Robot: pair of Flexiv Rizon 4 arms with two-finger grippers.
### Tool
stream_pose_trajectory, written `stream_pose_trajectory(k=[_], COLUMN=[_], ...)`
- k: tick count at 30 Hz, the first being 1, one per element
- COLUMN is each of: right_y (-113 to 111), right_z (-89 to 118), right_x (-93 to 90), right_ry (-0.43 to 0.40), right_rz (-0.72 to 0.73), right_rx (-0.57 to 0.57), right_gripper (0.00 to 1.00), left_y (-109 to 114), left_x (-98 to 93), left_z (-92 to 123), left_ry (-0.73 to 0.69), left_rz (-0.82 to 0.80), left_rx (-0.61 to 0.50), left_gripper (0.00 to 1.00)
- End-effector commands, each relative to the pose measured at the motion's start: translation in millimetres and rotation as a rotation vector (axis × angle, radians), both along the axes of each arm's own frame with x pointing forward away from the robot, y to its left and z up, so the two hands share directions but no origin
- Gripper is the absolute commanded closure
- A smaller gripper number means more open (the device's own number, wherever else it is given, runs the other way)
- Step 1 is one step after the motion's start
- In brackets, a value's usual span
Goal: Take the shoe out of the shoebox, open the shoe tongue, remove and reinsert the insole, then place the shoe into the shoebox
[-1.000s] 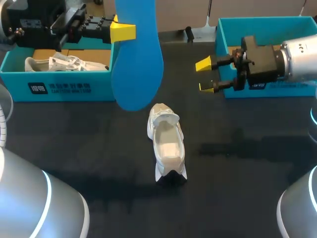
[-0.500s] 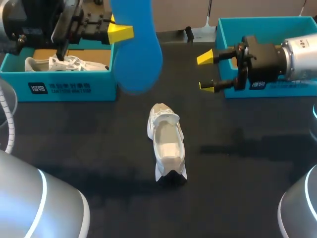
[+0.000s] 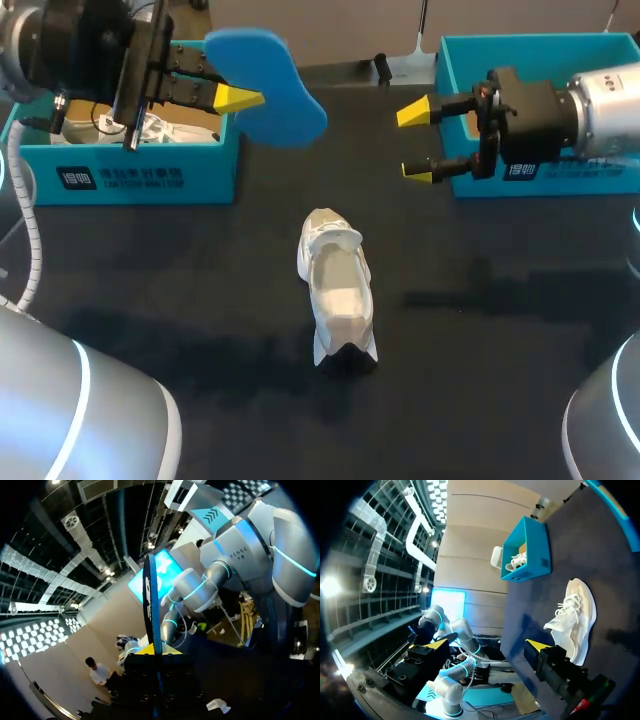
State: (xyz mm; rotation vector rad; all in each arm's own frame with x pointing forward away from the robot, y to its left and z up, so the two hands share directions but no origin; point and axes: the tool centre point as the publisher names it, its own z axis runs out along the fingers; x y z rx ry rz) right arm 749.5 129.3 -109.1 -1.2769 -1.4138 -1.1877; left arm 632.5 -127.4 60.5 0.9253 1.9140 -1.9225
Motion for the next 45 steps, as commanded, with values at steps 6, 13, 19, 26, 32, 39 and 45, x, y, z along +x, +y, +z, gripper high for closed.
stream_pose_trajectory(k=[6,13,19,26,32,39,45], right_y=[2,2,2,2,2,2,2], right_z=[0,0,0,0,0,0,0], right_x=[0.4,0.4,0.4,0.4,0.4,0.4,0.4], right_ry=[0.001,0.001,0.001,0.001,0.001,0.001,0.001], right_rz=[-0.001,-0.001,-0.001,-0.001,-0.001,-0.001,-0.001], right_rx=[-0.002,-0.002,-0.002,-0.002,-0.002,-0.002,-0.002], right_gripper=[0.0,0.0,0.0,0.0,0.0,0.0,0.0], left_y=[-3,-3,-10,-21,-24,-24,-24], left_x=[35.3,35.3,40.4,54.3,66.9,66.9,66.9], left_z=[-13,-13,-26,-58,-71,-71,-71], left_ry=[-0.375,-0.375,-0.448,-0.682,-0.729,-0.729,-0.729], left_rz=[0.056,0.056,0.045,0.093,0.164,0.164,0.164], left_rx=[0.033,0.033,-0.002,-0.072,-0.164,-0.164,-0.164], left_gripper=[1.0,1.0,1.0,1.0,1.0,1.0,1.0])
